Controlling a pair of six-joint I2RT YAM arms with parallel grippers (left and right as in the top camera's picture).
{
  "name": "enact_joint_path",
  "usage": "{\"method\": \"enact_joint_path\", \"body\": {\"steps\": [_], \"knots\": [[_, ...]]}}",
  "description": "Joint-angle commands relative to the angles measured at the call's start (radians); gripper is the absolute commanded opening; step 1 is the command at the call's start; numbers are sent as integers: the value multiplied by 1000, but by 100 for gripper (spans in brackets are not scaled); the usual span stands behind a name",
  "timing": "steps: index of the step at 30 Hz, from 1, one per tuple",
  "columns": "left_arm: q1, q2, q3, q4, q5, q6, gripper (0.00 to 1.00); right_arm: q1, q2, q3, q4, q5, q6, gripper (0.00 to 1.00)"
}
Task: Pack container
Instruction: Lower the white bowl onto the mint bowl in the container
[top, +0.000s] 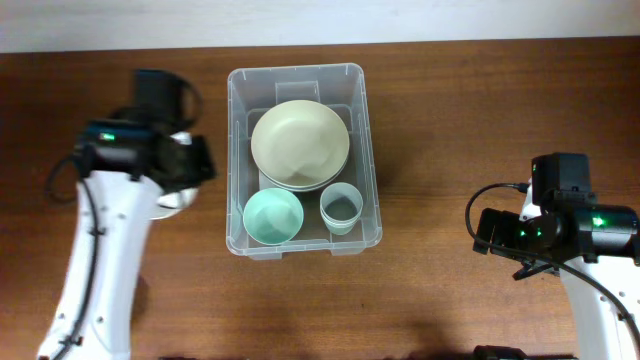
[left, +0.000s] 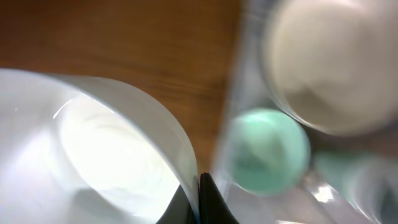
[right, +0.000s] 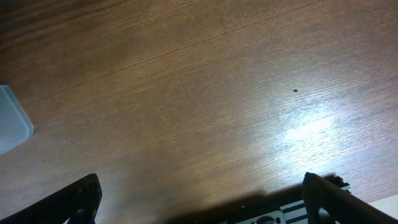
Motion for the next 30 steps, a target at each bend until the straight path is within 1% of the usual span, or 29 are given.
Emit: {"method": "enact_joint_path", "body": {"steps": [1,6,11,18,23,28,29,30], "knots": [[-140,-15,31,11,45,-70,1,5,-1,1,0,2,4,99],[-317,6,31,56,44,-105,1,5,-1,1,0,2,4,99],[-406,74,31,66,44,-108,1,5,-1,1,0,1,4,99],[-415,216,30,42,63,-115,1,5,-1,1,-1,1,4,99],[-415,310,30,39,118,-115,1,5,-1,1,-1,2,4,99],[-414,362,30,32,114,-114,1,5,-1,1,-2,2,4,99],[-414,365,30,33,112,-114,11,5,-1,1,-2,2,4,99],[-414,366,30,34,105,-114,24,5,-1,1,-4,2,4,99]]}}
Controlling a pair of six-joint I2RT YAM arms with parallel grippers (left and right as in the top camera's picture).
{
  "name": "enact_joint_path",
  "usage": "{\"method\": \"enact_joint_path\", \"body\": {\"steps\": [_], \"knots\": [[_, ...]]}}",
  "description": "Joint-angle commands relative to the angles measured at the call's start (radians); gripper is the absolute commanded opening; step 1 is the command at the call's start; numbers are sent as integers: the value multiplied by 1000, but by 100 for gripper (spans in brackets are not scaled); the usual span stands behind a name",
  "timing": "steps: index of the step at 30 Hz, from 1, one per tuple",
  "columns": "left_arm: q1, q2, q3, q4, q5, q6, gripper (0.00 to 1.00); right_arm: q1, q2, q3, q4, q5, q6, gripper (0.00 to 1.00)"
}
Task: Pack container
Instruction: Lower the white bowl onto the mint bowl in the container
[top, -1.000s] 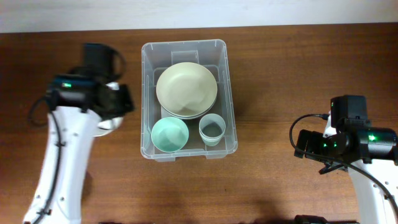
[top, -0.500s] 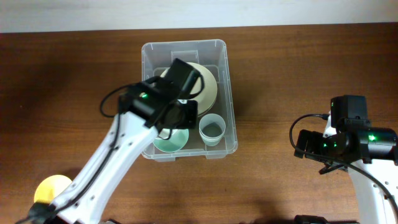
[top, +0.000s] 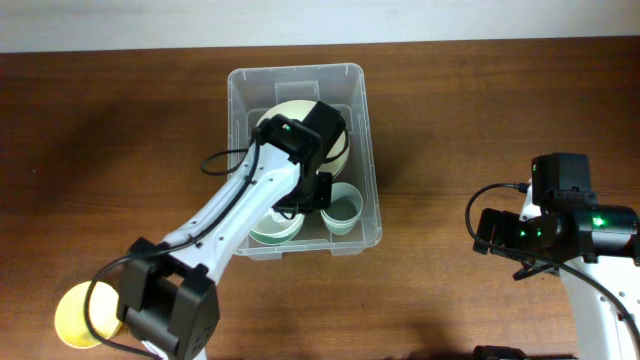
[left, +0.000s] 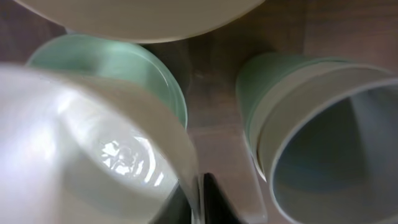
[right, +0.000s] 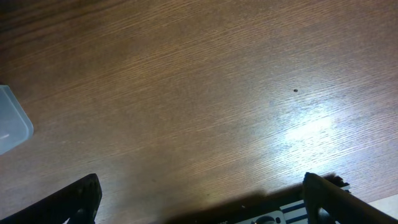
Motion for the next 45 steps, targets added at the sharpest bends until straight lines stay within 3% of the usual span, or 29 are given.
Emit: {"method": "enact_joint_path", "body": {"steps": [1,2,3,10,22,28,35,45], "knots": [[-2,11,19,-3,-8,-6,39,5,-1,1,-4,2,4,99],[-1,10,19,-3,-21,-6,48,5,-1,1,-5,2,4,99],[2,10,19,-5,-29,-6,51,5,-1,1,-5,2,4,99],[118,-45,28,-39,-39,-7,51,5,-1,1,-5,2,4,99],[551,-402,28,-80,-155,-10,53,5,-1,1,-3,2,4,99],[780,-522,5,-140,-156,-112,67,5,-1,1,1,2,4,99],[979,-564,-150,-132,-156,-106,75,5,-1,1,4,0,4,99],[1188,-563,-485,79,-148,-88,76,5,-1,1,3,-3,4,99]]}}
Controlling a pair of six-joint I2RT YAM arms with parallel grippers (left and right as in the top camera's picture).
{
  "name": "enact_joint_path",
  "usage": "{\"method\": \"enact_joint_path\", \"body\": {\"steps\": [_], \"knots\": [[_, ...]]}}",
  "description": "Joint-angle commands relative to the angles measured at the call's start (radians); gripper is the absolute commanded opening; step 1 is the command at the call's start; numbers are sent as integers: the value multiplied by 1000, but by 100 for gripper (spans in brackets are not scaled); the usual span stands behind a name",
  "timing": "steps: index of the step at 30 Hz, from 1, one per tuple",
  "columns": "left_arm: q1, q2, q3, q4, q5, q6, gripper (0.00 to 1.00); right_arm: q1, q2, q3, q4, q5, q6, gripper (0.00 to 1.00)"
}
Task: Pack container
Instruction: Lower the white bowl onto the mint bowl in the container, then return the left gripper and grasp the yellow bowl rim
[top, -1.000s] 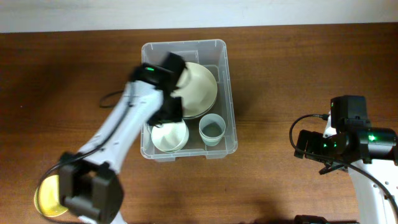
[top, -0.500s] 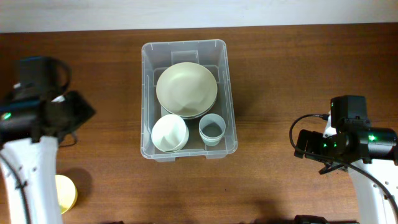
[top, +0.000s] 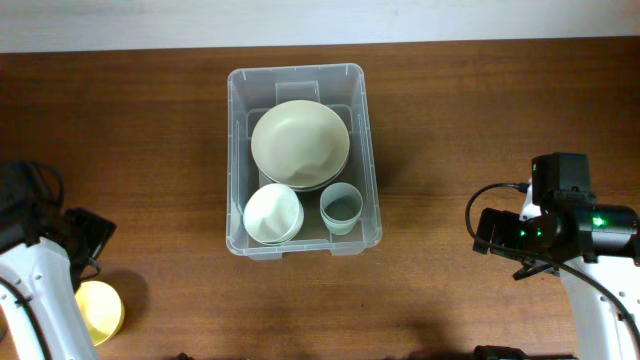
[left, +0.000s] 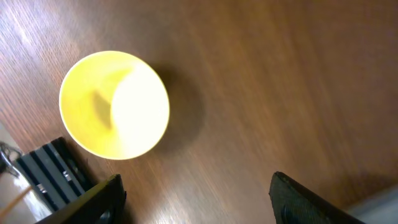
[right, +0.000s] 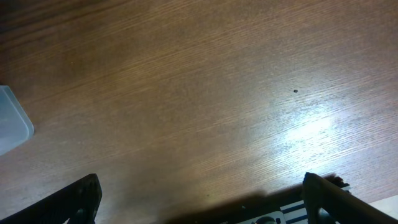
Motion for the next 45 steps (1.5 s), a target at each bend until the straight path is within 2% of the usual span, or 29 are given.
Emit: {"method": "enact_joint_path", "body": {"steps": [1,12,23,25,28,33,37,42,45], "knots": [[62,-3,-92,56,0,6,76,5,-1,1,2,-3,4,99],[149,53,-333,301,4,9,76,5,-1,1,2,-2,4,99],[149,277,-351,389,14,9,73,5,-1,1,1,-2,4,99],[149,292,-351,402,15,23,64,5,-1,1,2,-2,4,99],[149,300,-351,408,14,32,44,5,-1,1,1,-2,4,99],[149,300,-351,407,15,32,17,5,-1,1,2,-2,4,99],[149,300,-351,407,19,32,1,5,-1,1,2,-2,4,99],[148,294,-322,397,100,54,1,5,-1,1,2,-2,3,99],[122,253,-248,328,149,72,1,5,-1,1,2,-2,4,99]]}}
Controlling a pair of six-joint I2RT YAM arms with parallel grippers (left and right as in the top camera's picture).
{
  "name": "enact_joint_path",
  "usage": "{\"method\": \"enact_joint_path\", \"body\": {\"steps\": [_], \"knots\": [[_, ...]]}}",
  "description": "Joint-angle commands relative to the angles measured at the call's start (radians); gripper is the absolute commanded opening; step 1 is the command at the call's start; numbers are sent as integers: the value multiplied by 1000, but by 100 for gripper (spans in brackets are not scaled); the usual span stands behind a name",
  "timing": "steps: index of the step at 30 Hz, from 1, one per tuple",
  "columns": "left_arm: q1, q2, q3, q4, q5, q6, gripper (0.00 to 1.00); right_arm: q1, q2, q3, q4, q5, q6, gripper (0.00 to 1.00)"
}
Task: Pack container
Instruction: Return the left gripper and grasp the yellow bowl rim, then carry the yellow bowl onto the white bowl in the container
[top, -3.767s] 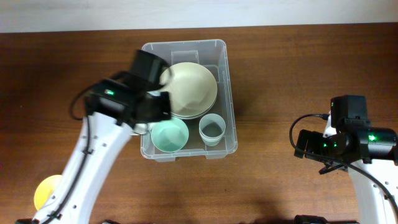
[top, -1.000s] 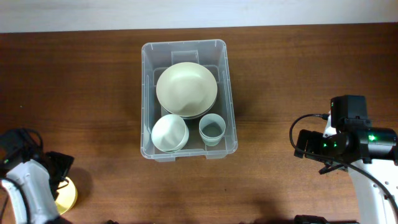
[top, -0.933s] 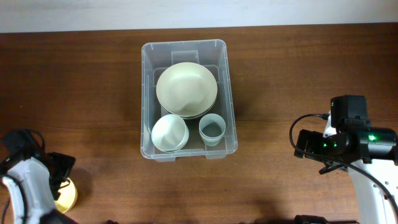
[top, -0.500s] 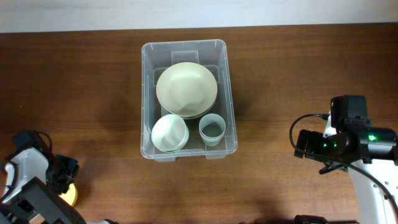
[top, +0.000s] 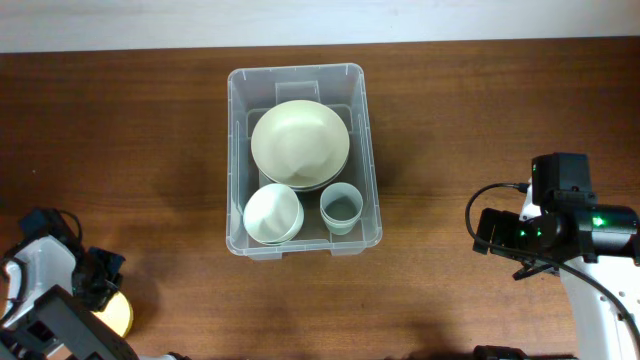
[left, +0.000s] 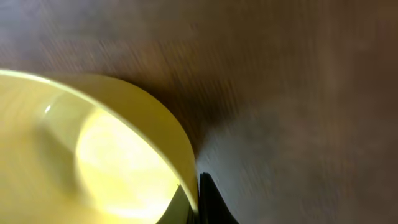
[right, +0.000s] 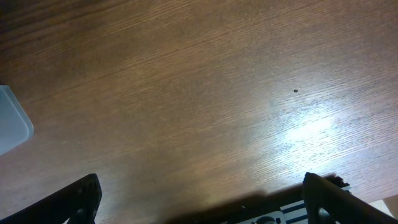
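The clear plastic container (top: 367, 150) stands at the table's middle. Inside lie a cream plate (top: 300, 140), a white bowl (top: 272, 213) nested in a mint one, and a pale blue cup (top: 341, 207). A yellow bowl (left: 93, 155) sits at the front left corner of the table, mostly hidden under my left arm in the overhead view (top: 118, 318). My left gripper (left: 198, 200) is shut on the yellow bowl's rim, one finger inside and one outside. My right gripper (right: 202, 202) hangs open over bare wood at the right, holding nothing.
The container's corner (right: 12, 127) shows at the left edge of the right wrist view. The table's front edge runs close to the yellow bowl. My right arm's body (top: 560, 225) stands at the right side of the table.
My left gripper was open a little above the yellow bowl. Now it is down at the bowl and shut on its rim. The right arm and the container's contents have not changed.
My left gripper held the white bowl left of the container, then held it inside over the mint bowl. Later the white bowl sat nested in the mint one and the gripper was open over the yellow bowl. Now it grips that bowl's rim.
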Motion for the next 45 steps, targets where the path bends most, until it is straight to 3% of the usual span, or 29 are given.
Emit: {"method": "enact_joint_path", "body": {"steps": [1,7,15,22,26,37,45], "knots": [[-36,-56,99,-61,114,42,1,5,-1,2,2,-2,4,99],[-197,-205,306,-213,120,80,1,5,-1,2,2,-2,4,99],[-566,-260,645,-396,120,82,1,5,-1,2,3,-2,4,99],[-929,-238,699,-344,120,63,1,5,-1,2,3,-2,4,99],[-1056,-167,697,-354,120,63,1,5,-1,2,3,-2,4,99],[-1186,101,696,-364,121,64,0,5,-1,2,3,-2,4,99],[-1201,153,696,-362,120,64,1,5,-1,2,3,-2,4,99]]}}
